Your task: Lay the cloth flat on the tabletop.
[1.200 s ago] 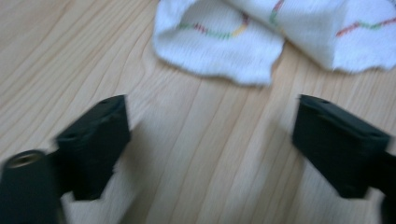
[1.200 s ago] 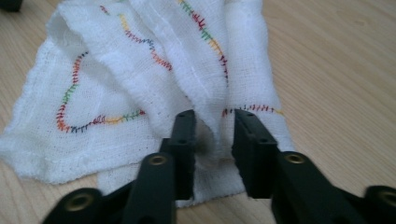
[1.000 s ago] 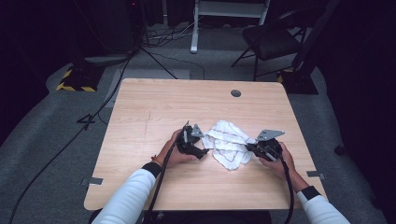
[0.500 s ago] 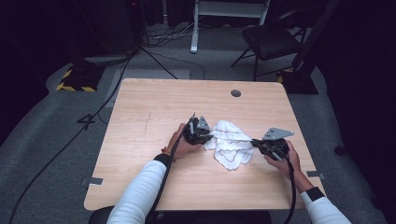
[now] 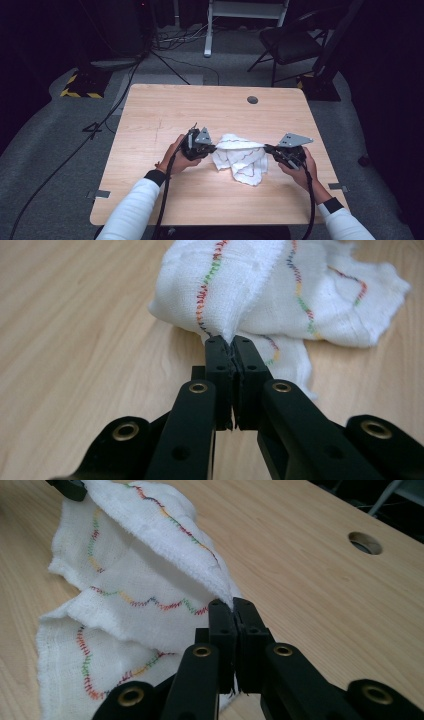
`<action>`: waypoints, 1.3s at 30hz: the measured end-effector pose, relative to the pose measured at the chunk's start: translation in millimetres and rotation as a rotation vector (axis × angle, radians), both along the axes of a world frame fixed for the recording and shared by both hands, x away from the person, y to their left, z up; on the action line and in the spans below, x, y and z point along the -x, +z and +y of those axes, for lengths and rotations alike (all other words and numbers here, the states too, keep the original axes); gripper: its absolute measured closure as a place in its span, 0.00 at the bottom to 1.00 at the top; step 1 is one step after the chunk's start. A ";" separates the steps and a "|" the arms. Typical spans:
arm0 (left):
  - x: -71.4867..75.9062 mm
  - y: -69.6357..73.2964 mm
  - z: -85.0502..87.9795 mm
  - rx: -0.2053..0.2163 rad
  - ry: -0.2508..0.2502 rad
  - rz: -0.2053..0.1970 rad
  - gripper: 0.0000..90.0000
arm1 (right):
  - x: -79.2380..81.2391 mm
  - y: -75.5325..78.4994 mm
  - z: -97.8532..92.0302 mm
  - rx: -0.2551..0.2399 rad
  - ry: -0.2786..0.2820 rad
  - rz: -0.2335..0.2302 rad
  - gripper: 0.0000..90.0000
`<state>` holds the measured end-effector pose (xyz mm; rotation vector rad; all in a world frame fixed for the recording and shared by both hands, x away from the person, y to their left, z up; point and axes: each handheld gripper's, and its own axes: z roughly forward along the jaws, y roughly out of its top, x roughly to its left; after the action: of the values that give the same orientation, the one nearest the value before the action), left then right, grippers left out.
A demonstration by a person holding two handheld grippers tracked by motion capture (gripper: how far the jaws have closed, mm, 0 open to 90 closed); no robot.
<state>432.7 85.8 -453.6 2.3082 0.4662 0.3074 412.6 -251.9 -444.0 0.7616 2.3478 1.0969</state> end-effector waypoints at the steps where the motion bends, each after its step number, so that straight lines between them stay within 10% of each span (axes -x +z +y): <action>1: 4.2 -2.0 4.2 -0.003 0.002 0.005 0.97 | 0.1 -1.4 4.4 0.007 0.012 0.003 0.96; 9: 33.3 -20.2 37.6 -0.030 0.040 0.052 0.96 | 7.1 -4.9 22.0 0.017 0.079 0.034 0.72; 17: 39.8 -15.0 40.3 0.004 0.072 0.051 0.60 | 37.4 -17.9 7.8 0.054 0.239 0.130 0.61; 26: 24.6 -2.3 -29.3 0.010 0.002 -0.013 0.32 | 48.8 -35.8 21.3 0.078 0.340 0.162 0.56; 34: 6.9 -8.1 -82.5 -0.015 -0.045 -0.010 0.30 | 46.0 -44.4 23.3 0.098 0.350 0.182 0.55; 39: -3.9 -23.5 -103.8 -0.097 0.015 -0.036 0.43 | 45.7 -46.7 25.6 0.115 0.330 0.165 0.59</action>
<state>436.6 -18.1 -477.1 2.3900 0.4604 0.3862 366.9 -226.3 -490.7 0.4478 2.7210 1.0488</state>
